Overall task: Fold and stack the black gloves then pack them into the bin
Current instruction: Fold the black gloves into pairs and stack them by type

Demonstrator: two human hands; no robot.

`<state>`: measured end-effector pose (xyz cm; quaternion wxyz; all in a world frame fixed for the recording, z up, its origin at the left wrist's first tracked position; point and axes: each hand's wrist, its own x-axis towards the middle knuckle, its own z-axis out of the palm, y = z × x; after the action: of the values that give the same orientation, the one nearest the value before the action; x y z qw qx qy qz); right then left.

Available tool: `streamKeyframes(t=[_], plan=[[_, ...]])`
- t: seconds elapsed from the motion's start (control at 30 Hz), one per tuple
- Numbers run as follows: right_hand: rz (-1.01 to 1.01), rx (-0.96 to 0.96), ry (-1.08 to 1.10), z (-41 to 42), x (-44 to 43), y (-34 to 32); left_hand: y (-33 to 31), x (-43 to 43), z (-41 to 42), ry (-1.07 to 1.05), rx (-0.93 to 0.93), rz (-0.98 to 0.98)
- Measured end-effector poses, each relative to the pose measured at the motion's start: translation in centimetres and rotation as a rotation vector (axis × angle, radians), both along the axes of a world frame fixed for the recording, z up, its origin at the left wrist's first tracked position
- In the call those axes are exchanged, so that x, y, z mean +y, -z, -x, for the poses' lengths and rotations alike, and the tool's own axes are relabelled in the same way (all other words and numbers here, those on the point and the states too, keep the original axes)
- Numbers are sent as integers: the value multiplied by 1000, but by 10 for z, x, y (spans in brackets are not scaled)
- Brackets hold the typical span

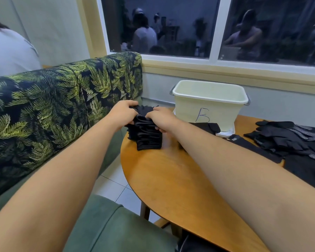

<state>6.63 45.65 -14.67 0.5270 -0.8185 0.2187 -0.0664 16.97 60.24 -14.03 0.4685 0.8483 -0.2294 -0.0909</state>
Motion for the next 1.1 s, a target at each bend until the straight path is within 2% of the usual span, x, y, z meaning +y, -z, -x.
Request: streamKeyframes(t=[0.27,0.37,0.43,0.47,0.67,0.9,1.1], plan=[[80,23,6,3,-6,-7,-4,-4,5,-74,-35,-20],[344,110,-40,7,-5,-5,-6,-1,14,-112,-193,-208],[609,134,11,14,-5,-7,-10,3,21,-170,-314,-299],[661,118,48,19,-6,-12,-14,4,25,-185,-348,-310],[597,-49,96,71,-29,-39,-34,-4,69,-120,-506,-244],[536,-159,179,194,-61,-48,-26,-47,172,99,-452,-42],[516,-127,336,310,-112,-21,-10,-125,271,311,-372,91]])
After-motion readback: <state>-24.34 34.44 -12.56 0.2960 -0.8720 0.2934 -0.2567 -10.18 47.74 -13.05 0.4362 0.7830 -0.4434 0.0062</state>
